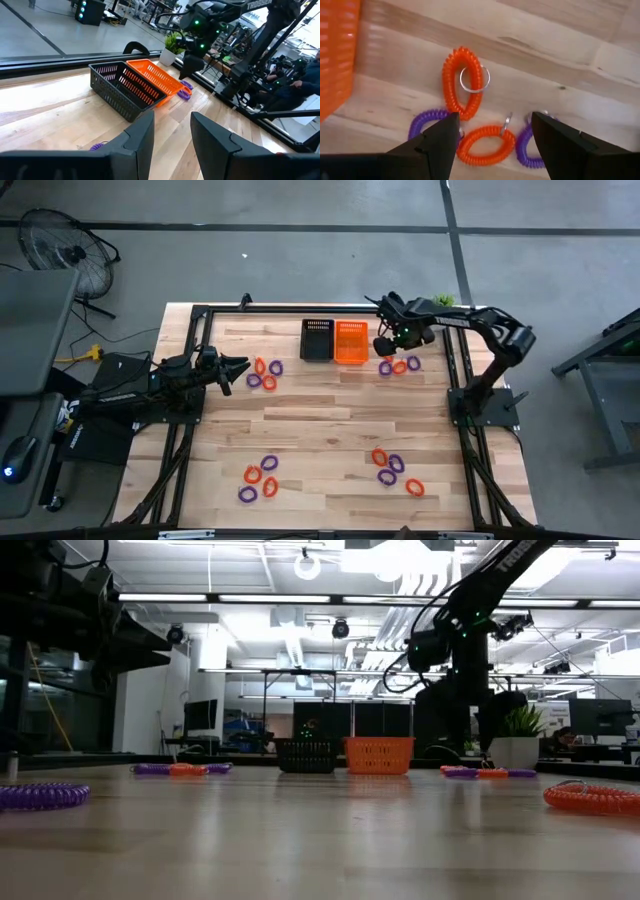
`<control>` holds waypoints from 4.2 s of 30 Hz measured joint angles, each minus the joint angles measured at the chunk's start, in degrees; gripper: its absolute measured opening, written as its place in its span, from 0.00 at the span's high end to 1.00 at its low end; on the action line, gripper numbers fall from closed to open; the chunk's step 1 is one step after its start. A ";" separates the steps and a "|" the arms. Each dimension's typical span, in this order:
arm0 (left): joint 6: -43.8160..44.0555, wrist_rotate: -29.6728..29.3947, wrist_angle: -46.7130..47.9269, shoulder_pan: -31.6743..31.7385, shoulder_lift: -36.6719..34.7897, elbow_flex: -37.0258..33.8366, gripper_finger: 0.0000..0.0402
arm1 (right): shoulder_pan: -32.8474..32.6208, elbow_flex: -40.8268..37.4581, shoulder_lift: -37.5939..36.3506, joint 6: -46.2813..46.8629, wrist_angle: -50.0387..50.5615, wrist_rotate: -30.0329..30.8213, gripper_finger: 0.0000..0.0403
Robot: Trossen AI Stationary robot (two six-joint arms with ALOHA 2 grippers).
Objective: Sort spring keychains
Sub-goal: Put the orange spring keychain in the orange bin
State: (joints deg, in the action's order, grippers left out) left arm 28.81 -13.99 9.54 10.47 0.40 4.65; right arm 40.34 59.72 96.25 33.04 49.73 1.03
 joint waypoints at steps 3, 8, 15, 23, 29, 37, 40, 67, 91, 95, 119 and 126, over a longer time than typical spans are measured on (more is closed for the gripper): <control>-0.02 0.01 0.00 -0.01 0.01 -0.01 0.69 | 0.21 0.00 1.47 -0.09 -0.39 -0.05 0.40; -0.02 0.01 0.00 0.01 0.00 -0.01 0.69 | 0.21 0.00 2.48 -0.29 -1.19 0.62 0.40; -0.02 -0.01 0.00 0.01 -0.01 0.01 0.69 | 0.21 0.00 2.49 -0.31 -1.84 2.27 0.40; -0.02 -0.01 0.00 -0.01 0.00 0.01 0.69 | 0.19 0.00 2.49 -0.31 -2.69 2.37 0.40; -0.02 0.00 0.00 0.01 0.00 0.00 0.69 | 0.19 -0.13 2.49 -0.09 -2.76 1.79 0.40; -0.01 0.00 0.00 0.00 -0.01 0.01 0.69 | 0.19 -4.82 2.49 0.61 -5.50 0.91 0.40; 0.00 0.01 0.00 0.01 0.00 0.01 0.69 | 0.19 -6.54 2.35 1.95 -8.02 0.26 0.40; -0.01 0.02 0.00 -0.01 -0.01 0.01 0.69 | 0.10 -8.15 2.38 2.44 -11.32 -0.56 0.79; -0.02 0.02 0.00 0.00 -0.01 0.01 0.69 | 0.12 -1.46 2.77 -3.55 -8.10 -1.67 0.97; -0.02 0.02 0.00 -0.01 0.01 -0.01 0.69 | 0.12 0.26 2.75 -3.97 -6.88 -2.48 0.97; -0.02 -0.01 0.00 0.01 0.00 0.00 0.69 | 0.12 2.73 2.51 -6.22 -1.38 -3.10 0.94; -0.02 0.02 0.00 0.01 -0.01 0.01 0.69 | 0.12 2.75 2.47 -6.13 -1.28 -2.88 0.84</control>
State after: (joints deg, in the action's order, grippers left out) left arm 28.80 -13.98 9.54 10.48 0.38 4.66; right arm 40.47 62.48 98.72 26.92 48.45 -1.85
